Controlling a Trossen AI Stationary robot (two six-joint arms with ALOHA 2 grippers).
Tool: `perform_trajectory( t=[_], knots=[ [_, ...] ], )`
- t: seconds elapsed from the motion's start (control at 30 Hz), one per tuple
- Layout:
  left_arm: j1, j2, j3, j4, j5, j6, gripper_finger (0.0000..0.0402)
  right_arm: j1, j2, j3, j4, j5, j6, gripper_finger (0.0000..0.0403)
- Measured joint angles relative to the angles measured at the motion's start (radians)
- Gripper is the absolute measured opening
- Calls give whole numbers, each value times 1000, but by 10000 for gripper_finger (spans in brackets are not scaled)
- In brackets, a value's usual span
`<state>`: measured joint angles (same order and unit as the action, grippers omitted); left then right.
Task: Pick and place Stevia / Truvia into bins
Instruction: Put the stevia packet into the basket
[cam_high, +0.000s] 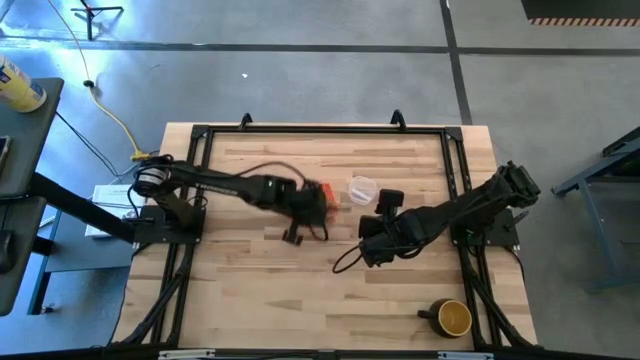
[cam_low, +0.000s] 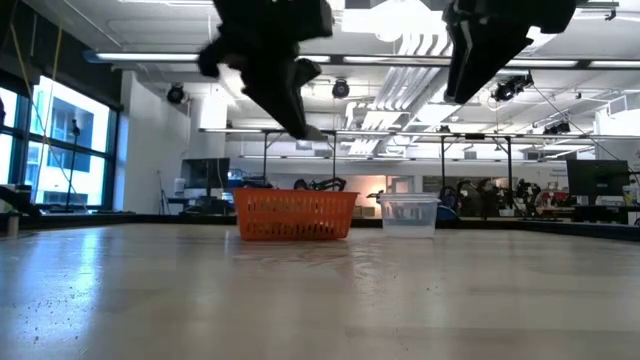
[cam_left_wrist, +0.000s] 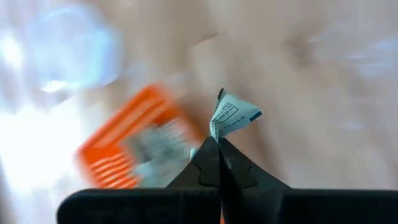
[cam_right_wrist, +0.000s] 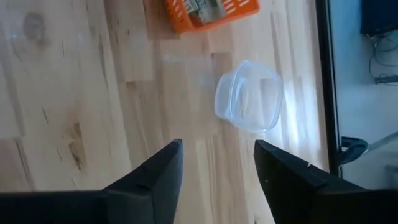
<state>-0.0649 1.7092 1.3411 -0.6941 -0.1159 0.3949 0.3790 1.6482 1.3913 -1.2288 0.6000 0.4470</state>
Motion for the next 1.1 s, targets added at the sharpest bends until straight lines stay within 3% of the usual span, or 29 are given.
perform_trajectory(
  t=[0.17,0.37,0.57,0.77,1.1],
  knots=[
    [130,0,-10,-19,-47,-41,29,-8,-6,-65,45,-34,0,174],
    [241,2,-85,40,125,-112,40,14,-6,-215,145,-137,10,163],
    [228,41,-153,89,158,-116,44,45,-6,-263,215,-155,43,162],
    [200,93,-182,61,107,-124,35,33,-8,-242,224,-133,37,159],
    [163,-21,-146,-12,48,-228,108,31,-8,-242,224,-110,19,157]
  ],
)
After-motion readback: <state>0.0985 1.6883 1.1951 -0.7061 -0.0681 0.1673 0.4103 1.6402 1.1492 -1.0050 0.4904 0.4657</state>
